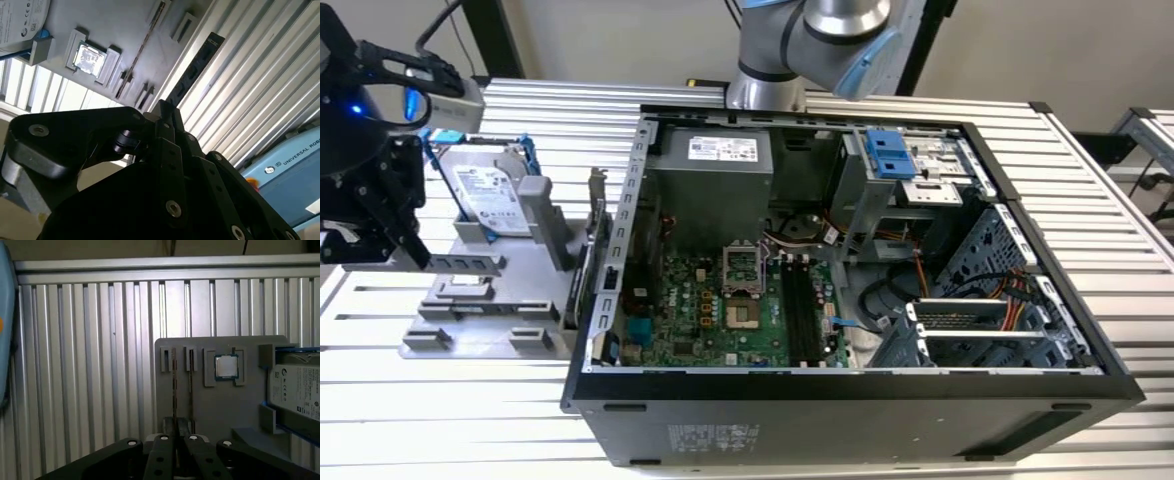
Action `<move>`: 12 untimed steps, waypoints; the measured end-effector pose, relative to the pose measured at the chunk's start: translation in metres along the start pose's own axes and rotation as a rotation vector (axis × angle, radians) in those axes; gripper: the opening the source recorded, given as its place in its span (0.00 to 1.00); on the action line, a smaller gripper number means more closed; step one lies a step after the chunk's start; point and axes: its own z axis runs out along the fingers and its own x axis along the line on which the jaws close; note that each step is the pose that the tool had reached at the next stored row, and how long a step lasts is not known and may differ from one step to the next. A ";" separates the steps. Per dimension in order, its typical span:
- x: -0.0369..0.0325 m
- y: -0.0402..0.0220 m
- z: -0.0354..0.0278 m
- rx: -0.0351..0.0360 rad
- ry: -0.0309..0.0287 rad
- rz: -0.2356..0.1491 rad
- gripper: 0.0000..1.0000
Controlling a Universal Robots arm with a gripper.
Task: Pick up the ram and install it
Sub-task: 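Pick up the ram and move it above insertion slot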
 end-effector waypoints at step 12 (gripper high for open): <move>-0.0003 0.0006 -0.0192 -0.0001 0.0000 0.000 0.00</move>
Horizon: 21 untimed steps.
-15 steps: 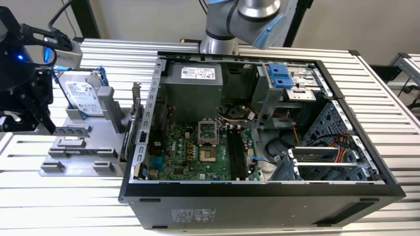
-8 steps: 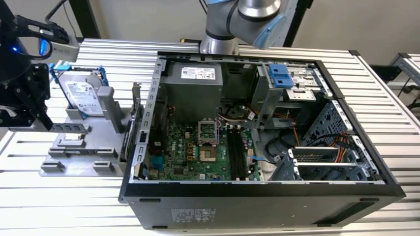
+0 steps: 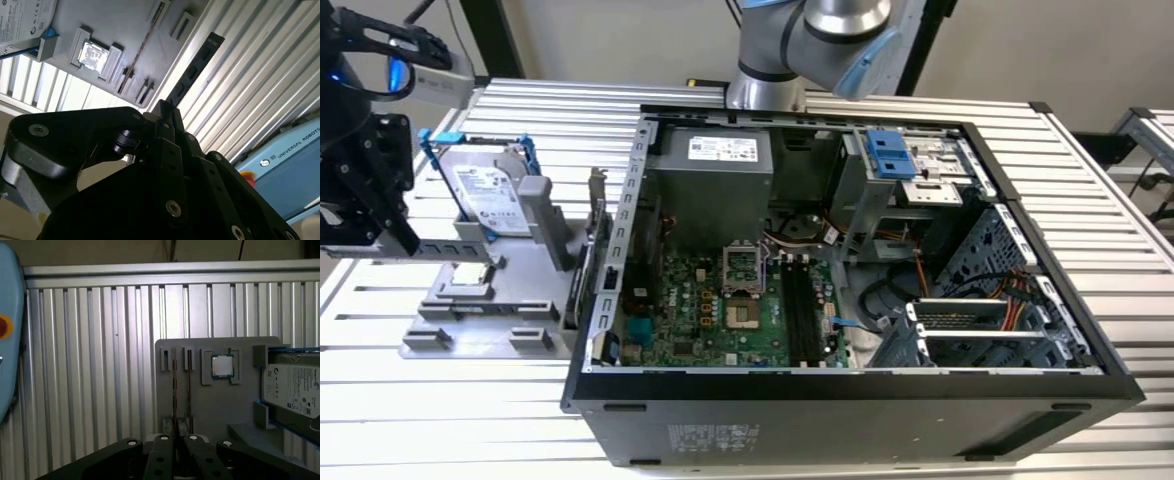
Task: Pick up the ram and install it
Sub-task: 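Pick up the ram and move it above insertion slot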
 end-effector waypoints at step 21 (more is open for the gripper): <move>-0.0187 0.0020 -0.0392 0.0001 -0.0001 0.000 0.00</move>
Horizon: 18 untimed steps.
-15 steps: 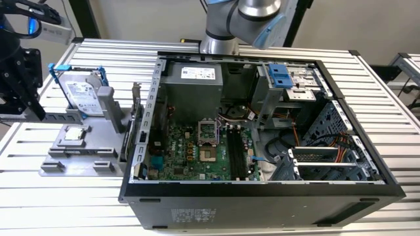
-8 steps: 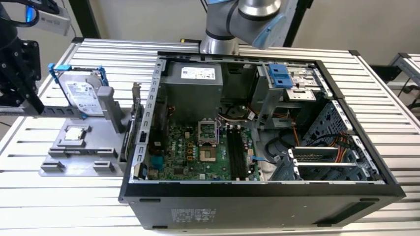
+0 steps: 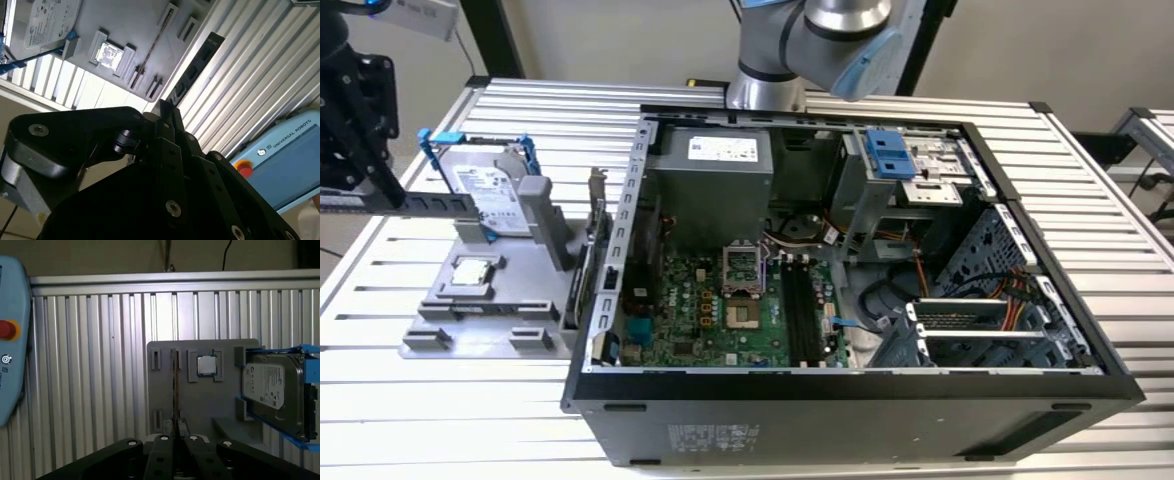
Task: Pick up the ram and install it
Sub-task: 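Pick up the ram and move it above insertion slot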
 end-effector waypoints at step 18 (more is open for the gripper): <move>-0.0072 -0.0107 -0.0138 -0.0002 0.0038 -0.001 0.00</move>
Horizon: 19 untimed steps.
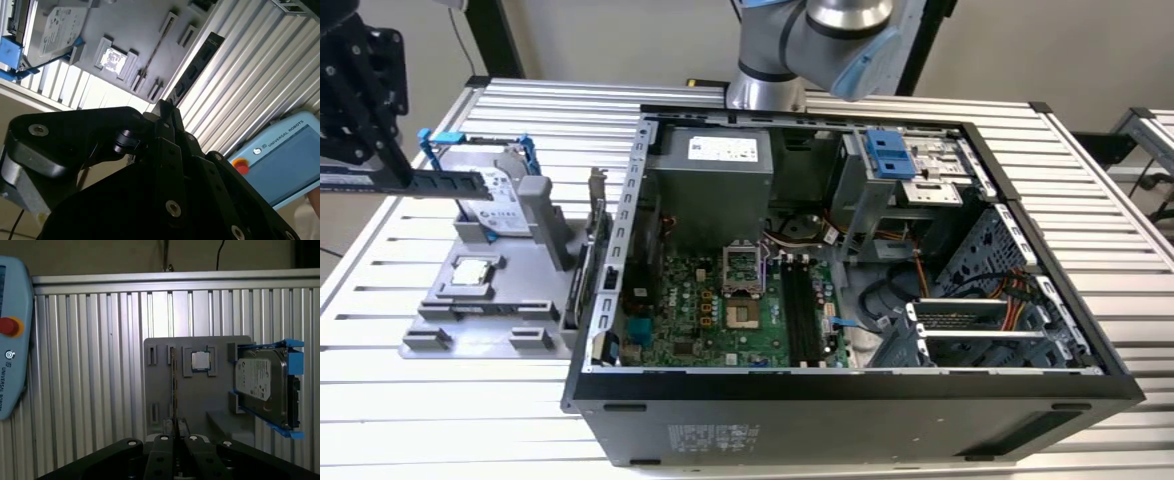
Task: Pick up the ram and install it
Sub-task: 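Pick up the ram and move it above insertion slot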
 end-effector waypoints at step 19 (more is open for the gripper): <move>-0.0018 -0.0396 -0.0011 -0.0014 0.0000 0.000 0.00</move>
